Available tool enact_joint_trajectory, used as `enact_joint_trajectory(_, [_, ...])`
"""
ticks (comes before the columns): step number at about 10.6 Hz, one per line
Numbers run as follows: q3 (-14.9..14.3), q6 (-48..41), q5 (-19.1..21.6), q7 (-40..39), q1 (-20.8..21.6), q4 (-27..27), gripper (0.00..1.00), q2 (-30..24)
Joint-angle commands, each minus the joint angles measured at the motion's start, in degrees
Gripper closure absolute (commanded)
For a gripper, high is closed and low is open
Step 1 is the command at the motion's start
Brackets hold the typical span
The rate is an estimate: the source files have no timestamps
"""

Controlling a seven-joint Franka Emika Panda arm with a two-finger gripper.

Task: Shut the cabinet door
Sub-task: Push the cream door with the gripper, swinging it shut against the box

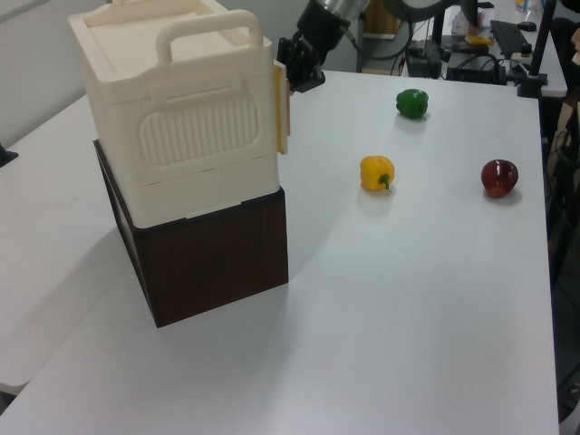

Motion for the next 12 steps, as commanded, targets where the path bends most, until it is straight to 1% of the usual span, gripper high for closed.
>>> enact_joint_trajectory(1, [-0.64,5.97,-0.67,5.00,2.87,-0.86,1.00,1.76])
enact_joint_trajectory(2, [-0.64,7.29,-0.85,6.42,3.49,-0.78,1.00,2.29])
enact_joint_trajectory(6, [-0.72,7.74,-1.20,6.52,4.11,-0.95,1.00,2.21])
enact_joint_trajectory(8, [-0.72,6.87,-1.73,6.43,3.32,-1.39,1.00,1.51])
enact_joint_trajectory(9, [-1.33,6.78,-1.73,6.34,3.23,-2.43,1.00,0.90])
enact_joint_trajectory(10, [-1.34,6.43,-1.73,6.34,2.27,-3.75,1.00,-0.50])
enact_joint_trajectory(11, [-1.34,2.68,-1.73,6.52,1.05,-4.46,1.00,-2.17])
enact_joint_trajectory(12, [-1.34,-3.18,-1.47,7.13,-0.27,-4.29,1.00,-3.75])
